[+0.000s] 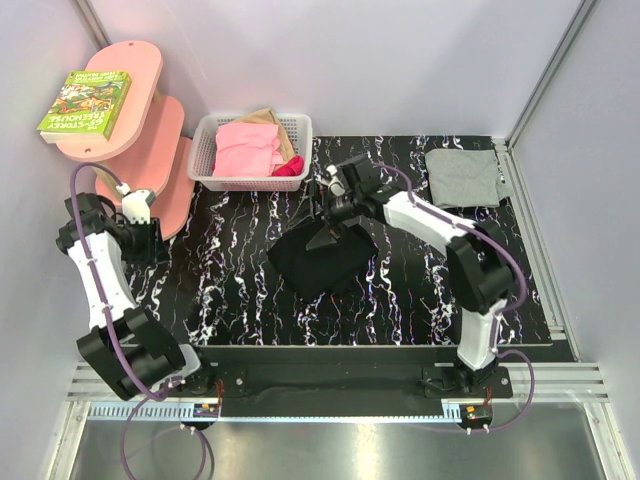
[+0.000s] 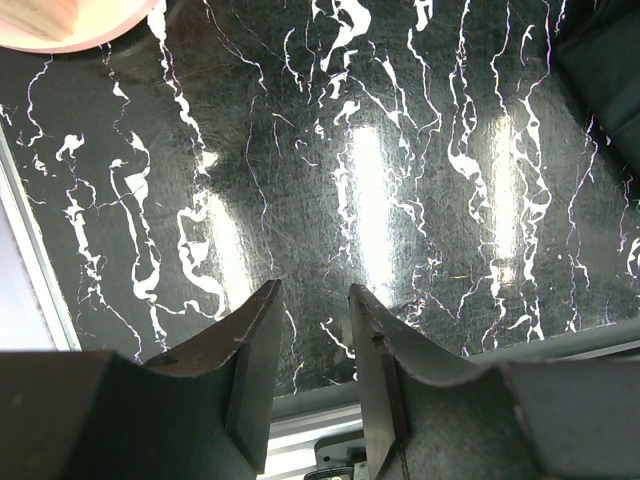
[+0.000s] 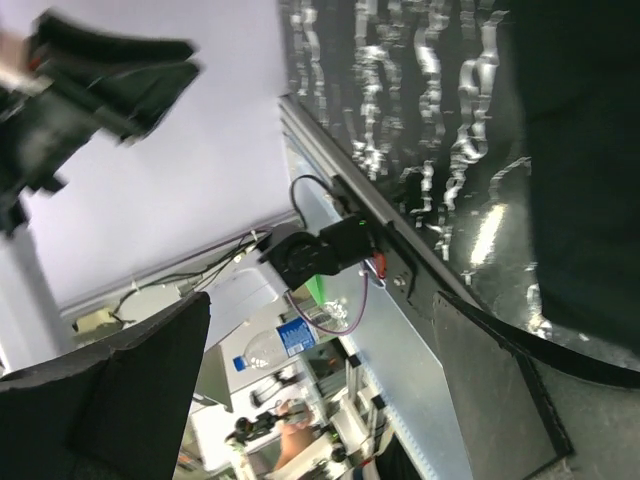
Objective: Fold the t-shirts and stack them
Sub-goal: Smooth out wrinkles on the folded tshirt
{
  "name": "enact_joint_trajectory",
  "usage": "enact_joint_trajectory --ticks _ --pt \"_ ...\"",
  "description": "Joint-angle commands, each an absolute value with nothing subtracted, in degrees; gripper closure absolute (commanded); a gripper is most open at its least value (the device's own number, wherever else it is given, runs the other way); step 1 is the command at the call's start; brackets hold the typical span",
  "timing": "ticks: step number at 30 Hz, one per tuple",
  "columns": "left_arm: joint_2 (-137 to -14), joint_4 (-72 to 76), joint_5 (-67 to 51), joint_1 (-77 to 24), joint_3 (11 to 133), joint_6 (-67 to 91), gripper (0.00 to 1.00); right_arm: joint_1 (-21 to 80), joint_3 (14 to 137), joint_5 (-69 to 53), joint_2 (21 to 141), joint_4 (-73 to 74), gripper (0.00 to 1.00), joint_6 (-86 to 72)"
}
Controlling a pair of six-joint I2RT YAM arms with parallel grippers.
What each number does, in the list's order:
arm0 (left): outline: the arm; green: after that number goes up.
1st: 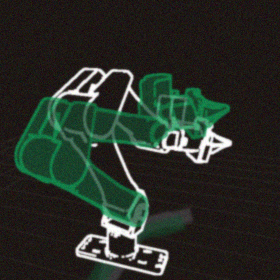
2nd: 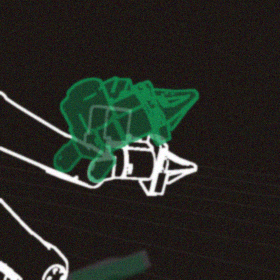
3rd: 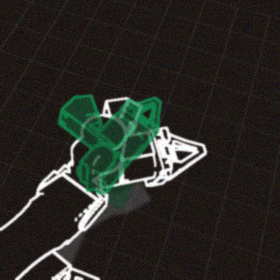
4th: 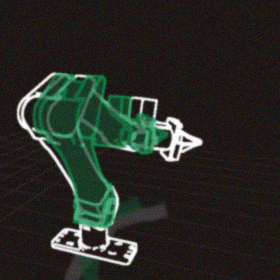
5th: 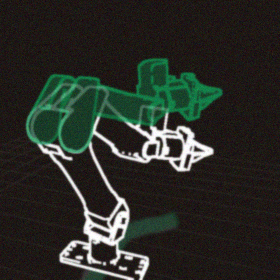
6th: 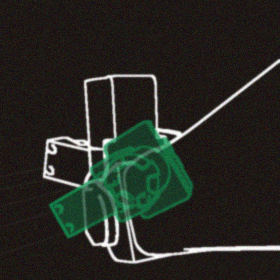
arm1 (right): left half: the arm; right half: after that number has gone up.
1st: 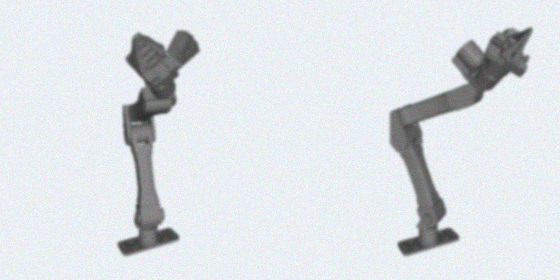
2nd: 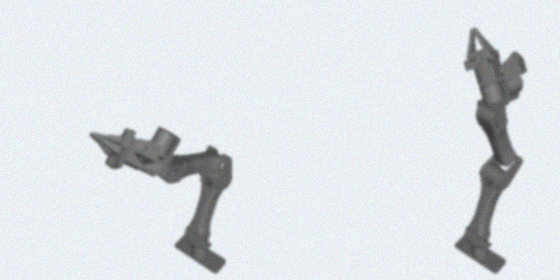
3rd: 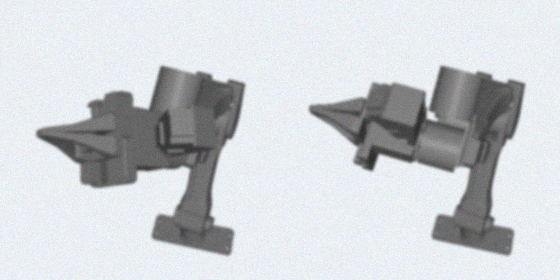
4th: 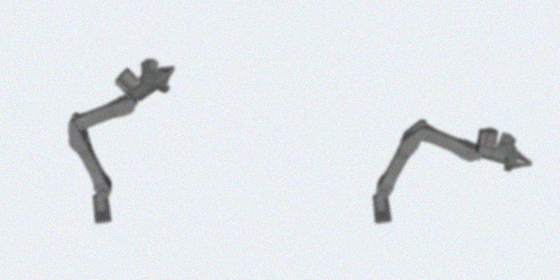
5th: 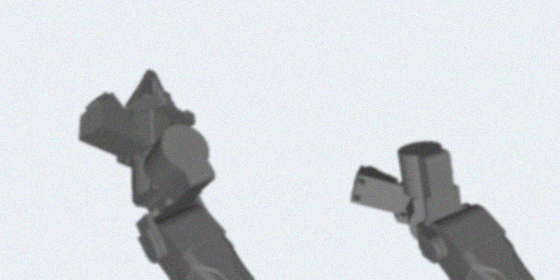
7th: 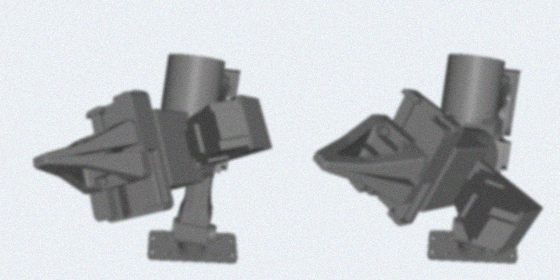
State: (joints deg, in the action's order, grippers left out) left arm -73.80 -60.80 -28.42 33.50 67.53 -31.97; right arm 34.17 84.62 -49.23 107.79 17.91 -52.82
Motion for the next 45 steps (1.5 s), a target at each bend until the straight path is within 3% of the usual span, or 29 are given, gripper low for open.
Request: enact_joint_trajectory --ticks 1,6,14,25,38,45 --pt "-72.25 -60.56 -27.95 33.84 67.24 -33.05 0.62 33.93 87.71 -52.29 115.56 12.67 0.00 -54.93" --pt "-71.20 -60.56 -27.07 33.92 67.06 -33.66 0.62 33.05 86.42 -52.74 122.69 11.08 0.00 -54.41" --pt "-71.72 -60.64 -27.42 33.84 66.80 -33.93 0.62 31.90 78.49 -51.06 122.00 10.46 0.00 -53.17" --pt "-71.02 -60.99 -27.07 33.84 67.59 -33.49 0.62 34.36 91.14 -52.03 115.13 14.41 0.00 -53.00" --pt "-70.84 -61.35 -26.54 33.84 67.76 -33.31 0.62 34.81 97.99 -53.88 135.16 11.16 0.00 -51.07" --pt "-70.14 -61.70 -26.63 33.93 67.06 -33.57 0.62 34.89 96.07 -52.65 136.33 13.27 0.00 -47.73"
